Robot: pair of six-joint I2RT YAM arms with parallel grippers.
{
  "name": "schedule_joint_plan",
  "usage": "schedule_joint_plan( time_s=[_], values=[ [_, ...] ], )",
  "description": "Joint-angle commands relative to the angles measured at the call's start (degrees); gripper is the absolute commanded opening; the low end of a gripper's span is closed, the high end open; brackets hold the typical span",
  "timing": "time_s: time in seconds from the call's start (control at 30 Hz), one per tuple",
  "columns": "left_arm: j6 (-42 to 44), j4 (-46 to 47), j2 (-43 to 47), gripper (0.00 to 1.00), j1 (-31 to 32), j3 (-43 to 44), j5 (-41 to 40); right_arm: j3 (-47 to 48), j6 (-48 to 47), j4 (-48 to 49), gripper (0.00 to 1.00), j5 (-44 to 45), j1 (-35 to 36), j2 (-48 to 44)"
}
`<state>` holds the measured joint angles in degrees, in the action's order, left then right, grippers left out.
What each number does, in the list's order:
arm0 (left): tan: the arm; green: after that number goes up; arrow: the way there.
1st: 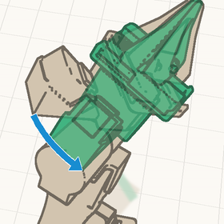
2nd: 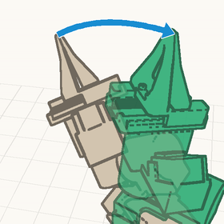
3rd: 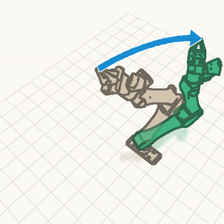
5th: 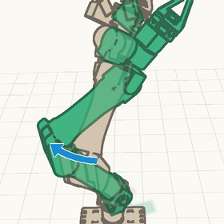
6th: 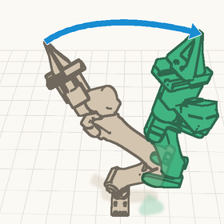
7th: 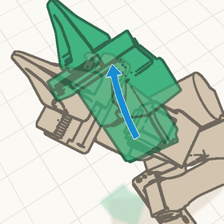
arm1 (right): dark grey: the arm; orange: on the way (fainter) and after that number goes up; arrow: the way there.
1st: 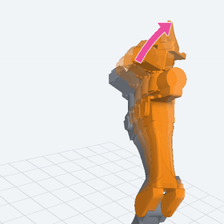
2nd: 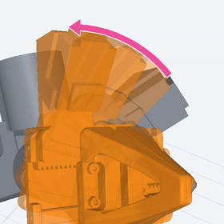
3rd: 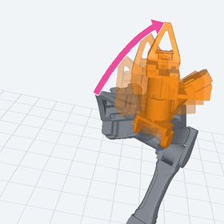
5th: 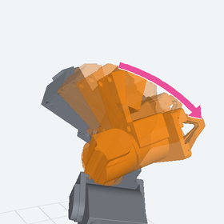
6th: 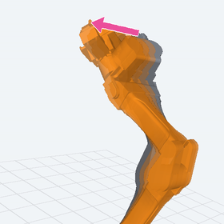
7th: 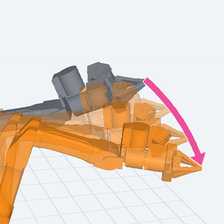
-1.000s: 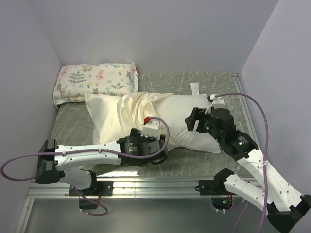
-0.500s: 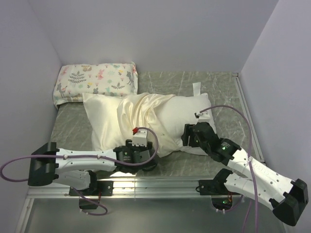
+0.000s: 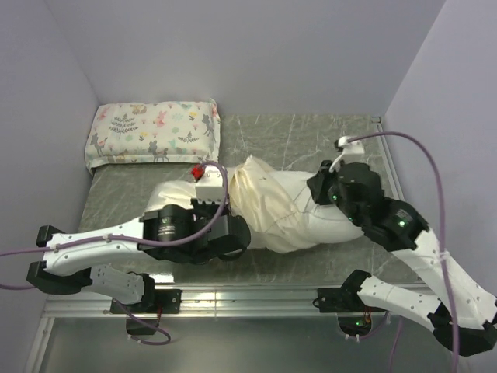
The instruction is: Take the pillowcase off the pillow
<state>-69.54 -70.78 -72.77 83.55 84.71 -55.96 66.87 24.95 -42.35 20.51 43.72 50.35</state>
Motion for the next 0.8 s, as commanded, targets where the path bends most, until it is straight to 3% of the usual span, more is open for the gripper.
schedule_joint_plan(
  time_s=[0.0,0.1,0.13,0.17,0.2,0.23,0.33,0.43,0.47,0.6,0.67,0.7,0.77],
  values=[
    [7.4,-7.7,-3.8,0.0,1.8,14.3,-8.2,10.5,-4.5,-2.1,0.18,-1.6,0.0,-1.5],
    [16.8,-4.8,-5.4,0.01,-3.0,22.2,-9.2,16.8,-4.6,-2.4,0.2,-1.5,-0.2,2.6],
    [22.2,6.4,-3.4,0.02,-9.2,21.5,-6.4,16.8,-4.7,-1.5,0.21,-2.4,-1.0,3.3],
    [28.3,13.5,-1.7,0.04,-12.9,15.7,2.2,16.3,-4.9,-0.5,0.23,-6.0,-2.0,4.3],
    [36.3,20.4,0.1,0.11,-16.9,12.7,9.4,14.6,-4.7,1.5,0.24,-8.3,-3.4,6.5],
    [38.1,27.7,2.2,0.14,-23.9,10.1,15.0,13.1,-4.6,2.9,0.24,-10.6,-5.0,7.6],
    [39.7,32.9,-0.1,0.18,-32.7,3.0,24.8,3.7,-3.2,10.6,0.21,-18.8,-10.9,11.9],
    [40.6,37.5,-4.1,0.13,-38.7,-4.6,31.8,-3.3,-2.8,18.2,0.19,-19.5,-12.8,17.0],
    [40.8,41.1,-5.0,0.13,-40.1,-8.7,32.6,-3.8,-2.7,19.1,0.22,-18.7,-12.8,19.0],
    [40.9,46.6,-8.4,0.13,-47.2,-12.0,38.0,-1.5,-3.4,19.3,0.36,-14.2,-12.9,19.9],
    [41.6,47.0,-9.4,0.25,-48.6,-9.7,39.4,0.4,-4.0,17.9,0.48,-12.5,-12.9,19.4],
    [41.8,45.9,-9.8,0.4,-48.6,-8.4,39.4,1.8,-4.4,16.5,0.52,-11.6,-12.8,18.9],
    [42.2,44.9,-9.9,0.58,-48.5,-4.4,40.0,1.9,-4.4,15.0,0.61,-9.4,-12.8,17.3]
  ],
)
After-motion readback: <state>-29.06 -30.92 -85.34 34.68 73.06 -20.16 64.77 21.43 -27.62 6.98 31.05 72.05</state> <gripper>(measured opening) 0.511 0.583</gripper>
